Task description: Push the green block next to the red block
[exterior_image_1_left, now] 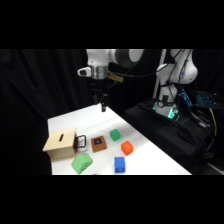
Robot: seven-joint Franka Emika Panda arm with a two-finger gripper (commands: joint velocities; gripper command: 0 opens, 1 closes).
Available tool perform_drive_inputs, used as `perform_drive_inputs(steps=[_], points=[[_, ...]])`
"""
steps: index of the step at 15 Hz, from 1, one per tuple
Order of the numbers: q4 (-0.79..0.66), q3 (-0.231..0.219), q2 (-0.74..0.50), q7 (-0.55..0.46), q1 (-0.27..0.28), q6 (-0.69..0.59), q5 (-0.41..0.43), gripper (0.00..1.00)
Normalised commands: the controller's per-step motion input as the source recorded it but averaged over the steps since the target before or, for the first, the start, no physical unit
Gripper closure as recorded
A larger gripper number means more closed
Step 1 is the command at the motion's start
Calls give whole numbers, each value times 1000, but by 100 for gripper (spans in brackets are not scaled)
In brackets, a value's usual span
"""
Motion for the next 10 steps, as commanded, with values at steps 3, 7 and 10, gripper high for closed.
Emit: perform_drive_inputs(steps=[3,7,10], points=[[-1,5,32,21,-33,71,-44,0],[-42,-66,32,-107,-106,147,-35,0],[-166,-97,-33,-213,-143,242,-18,0]])
